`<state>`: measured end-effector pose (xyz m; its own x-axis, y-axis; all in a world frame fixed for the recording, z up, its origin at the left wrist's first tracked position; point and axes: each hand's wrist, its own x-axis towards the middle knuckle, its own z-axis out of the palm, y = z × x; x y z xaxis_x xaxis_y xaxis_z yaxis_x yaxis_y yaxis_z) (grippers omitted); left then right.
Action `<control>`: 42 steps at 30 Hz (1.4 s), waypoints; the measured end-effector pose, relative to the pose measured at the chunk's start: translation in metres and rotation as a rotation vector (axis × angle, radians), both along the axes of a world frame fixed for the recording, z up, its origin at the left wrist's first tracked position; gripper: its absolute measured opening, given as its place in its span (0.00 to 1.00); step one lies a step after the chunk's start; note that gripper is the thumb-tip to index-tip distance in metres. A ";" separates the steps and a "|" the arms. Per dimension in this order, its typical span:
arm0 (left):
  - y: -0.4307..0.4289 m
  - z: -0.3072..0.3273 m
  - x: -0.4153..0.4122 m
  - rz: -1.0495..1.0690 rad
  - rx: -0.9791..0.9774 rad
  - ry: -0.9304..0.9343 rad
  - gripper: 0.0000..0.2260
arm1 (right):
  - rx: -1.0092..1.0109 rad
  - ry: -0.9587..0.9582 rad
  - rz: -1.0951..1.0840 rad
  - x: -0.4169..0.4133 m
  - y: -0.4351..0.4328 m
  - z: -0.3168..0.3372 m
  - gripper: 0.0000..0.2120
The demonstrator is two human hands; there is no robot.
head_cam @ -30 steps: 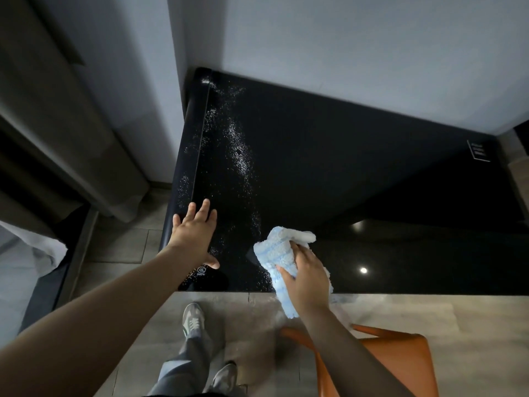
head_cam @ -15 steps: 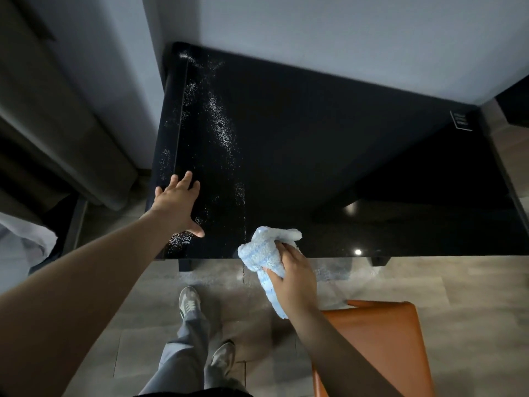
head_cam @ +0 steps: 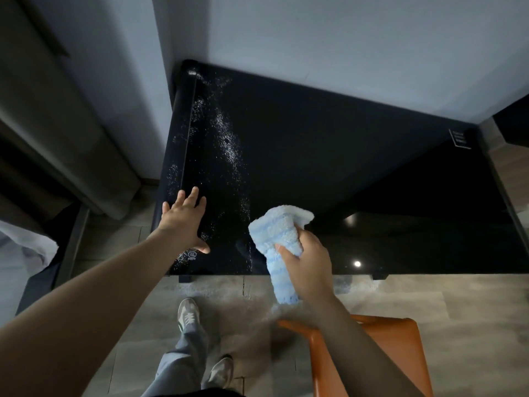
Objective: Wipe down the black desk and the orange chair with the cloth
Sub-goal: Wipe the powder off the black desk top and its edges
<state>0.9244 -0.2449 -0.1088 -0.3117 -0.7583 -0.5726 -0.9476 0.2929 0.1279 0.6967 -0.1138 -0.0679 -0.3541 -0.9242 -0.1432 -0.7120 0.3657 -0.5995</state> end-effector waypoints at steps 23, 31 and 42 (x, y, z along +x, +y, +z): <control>-0.112 0.006 -0.004 0.214 -0.113 0.120 0.54 | -0.117 0.058 0.152 -0.032 -0.271 0.030 0.14; -0.149 -0.002 -0.010 0.366 -0.053 0.104 0.63 | -0.145 0.117 0.287 -0.044 -0.396 0.008 0.13; -0.155 -0.008 -0.014 0.380 0.015 0.100 0.61 | -0.153 0.261 0.429 -0.039 -0.504 -0.026 0.12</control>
